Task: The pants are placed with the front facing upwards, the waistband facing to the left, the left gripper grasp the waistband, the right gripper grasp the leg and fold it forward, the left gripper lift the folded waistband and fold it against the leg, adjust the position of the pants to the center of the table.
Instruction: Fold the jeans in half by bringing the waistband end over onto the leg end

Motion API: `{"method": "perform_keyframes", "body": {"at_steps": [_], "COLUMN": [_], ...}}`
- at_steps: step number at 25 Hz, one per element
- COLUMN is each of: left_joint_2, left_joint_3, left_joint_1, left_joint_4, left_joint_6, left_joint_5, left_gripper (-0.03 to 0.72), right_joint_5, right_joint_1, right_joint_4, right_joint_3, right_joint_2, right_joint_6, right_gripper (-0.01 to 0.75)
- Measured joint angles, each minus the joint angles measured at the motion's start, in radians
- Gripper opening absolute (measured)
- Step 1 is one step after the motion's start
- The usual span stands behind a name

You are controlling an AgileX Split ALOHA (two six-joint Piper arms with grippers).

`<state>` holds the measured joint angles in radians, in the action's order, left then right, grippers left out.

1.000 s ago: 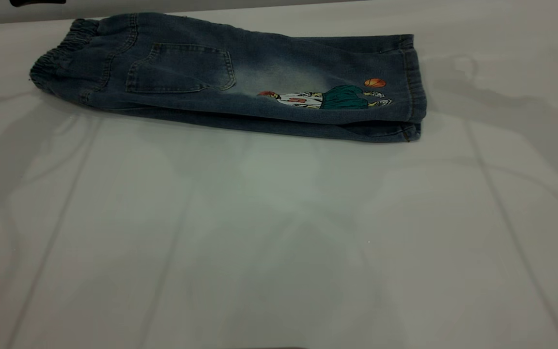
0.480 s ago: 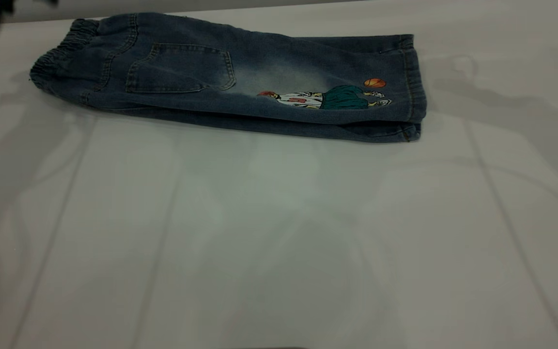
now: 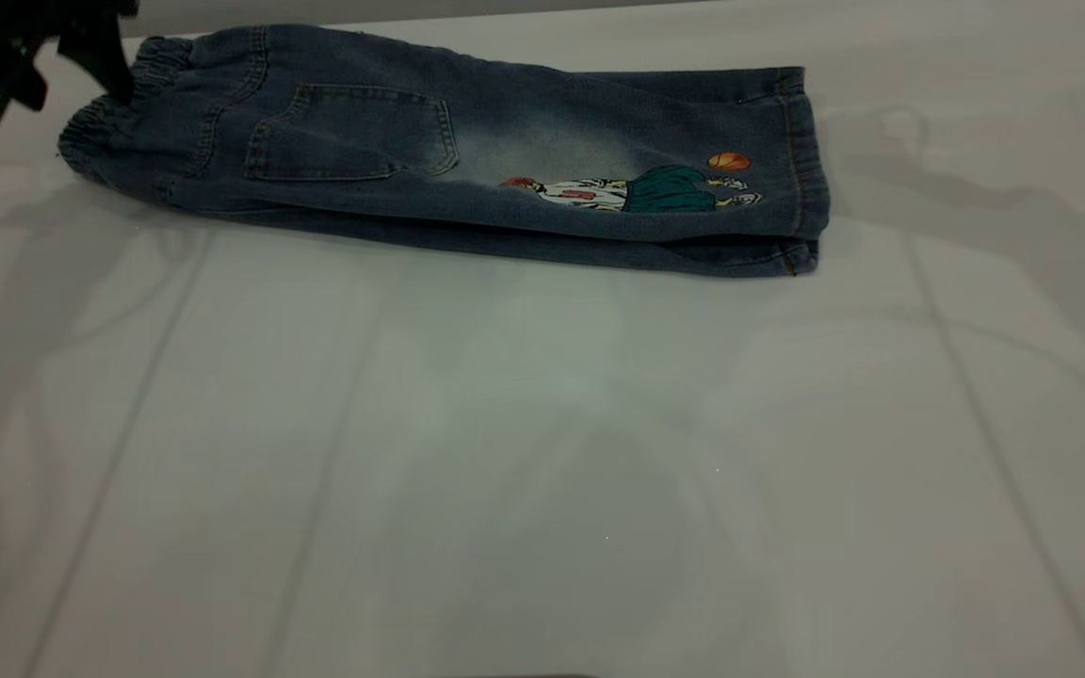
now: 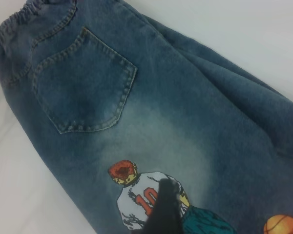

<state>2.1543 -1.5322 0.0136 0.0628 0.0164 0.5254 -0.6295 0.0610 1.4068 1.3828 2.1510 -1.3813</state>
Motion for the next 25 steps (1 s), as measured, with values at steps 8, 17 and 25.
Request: {"method": "perform_keyframes", "body": {"at_steps": [8,17,25], "left_joint_2": [0.0,0.0,0.005], "left_joint_3": [-0.124,-0.132,-0.187], "left_joint_1": [0.0,0.0,0.073], "left_joint_4": [0.065,0.068,0.071], "left_joint_6": [0.061,0.061,0.061], "left_joint_5": [0.157,0.172,0.169], "left_gripper": [0.485,0.485,0.485], "right_joint_5": [0.0,-0.004,-0.003], "right_joint_1": [0.0,0.0,0.0], "right_joint_4": [0.0,0.072,0.119], "right_joint_3": [0.0,0.0,0.0], "right_joint_2": [0.0,0.0,0.0], "right_joint_6": [0.0,-0.002,0.045], "right_gripper": [0.582,0.573,0.541]}}
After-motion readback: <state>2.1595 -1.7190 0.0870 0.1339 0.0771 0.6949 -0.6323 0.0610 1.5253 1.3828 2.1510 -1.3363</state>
